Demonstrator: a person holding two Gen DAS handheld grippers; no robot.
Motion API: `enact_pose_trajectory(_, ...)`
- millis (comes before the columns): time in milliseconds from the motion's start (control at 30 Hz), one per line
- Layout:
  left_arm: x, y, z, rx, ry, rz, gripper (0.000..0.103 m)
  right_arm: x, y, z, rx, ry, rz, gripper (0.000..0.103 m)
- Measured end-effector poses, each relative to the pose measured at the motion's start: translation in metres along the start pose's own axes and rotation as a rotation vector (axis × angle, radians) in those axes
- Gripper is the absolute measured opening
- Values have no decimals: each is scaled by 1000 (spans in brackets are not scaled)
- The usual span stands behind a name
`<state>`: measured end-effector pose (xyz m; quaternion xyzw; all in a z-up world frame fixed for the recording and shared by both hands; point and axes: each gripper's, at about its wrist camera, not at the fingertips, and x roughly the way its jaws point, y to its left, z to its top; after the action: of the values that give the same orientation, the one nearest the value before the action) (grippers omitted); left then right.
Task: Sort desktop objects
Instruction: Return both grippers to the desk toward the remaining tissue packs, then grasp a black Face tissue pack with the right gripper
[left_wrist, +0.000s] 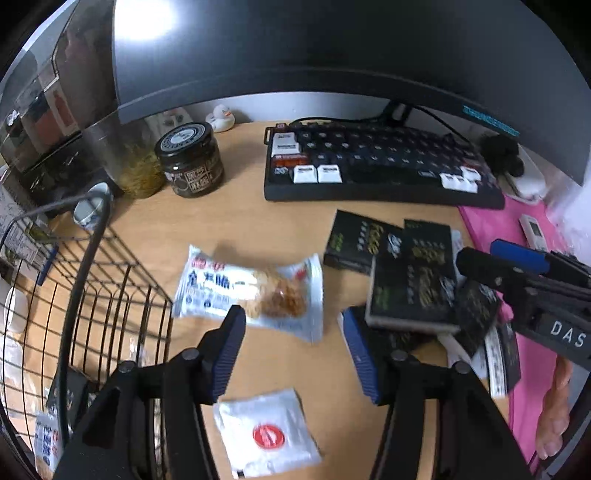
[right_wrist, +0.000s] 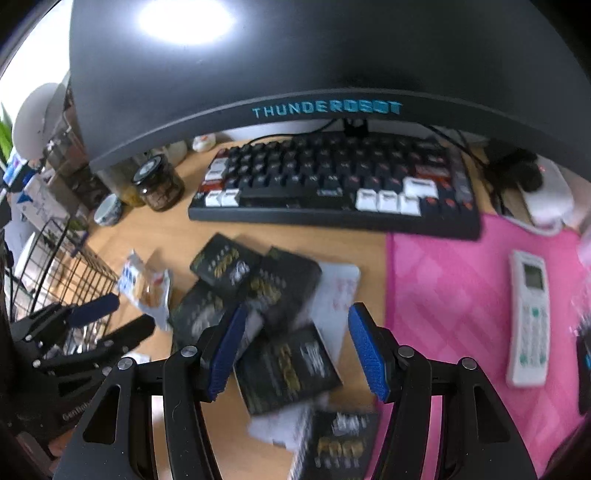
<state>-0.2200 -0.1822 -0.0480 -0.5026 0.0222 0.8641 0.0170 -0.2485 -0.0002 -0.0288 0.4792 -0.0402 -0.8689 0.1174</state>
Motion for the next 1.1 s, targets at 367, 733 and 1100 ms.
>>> enact_pose_trajectory(367,22,-11,11,55,9,54,66,37,12,1,-57,66,-35,59)
enact_pose_trajectory(733,-3,-11,-29,96,22,56,66,10,29,-50,-88,114,-8,59)
enact_pose_trajectory(1100,-36,-18,-82,173,38,52,66,-30,43,-125,-44,134,50,59)
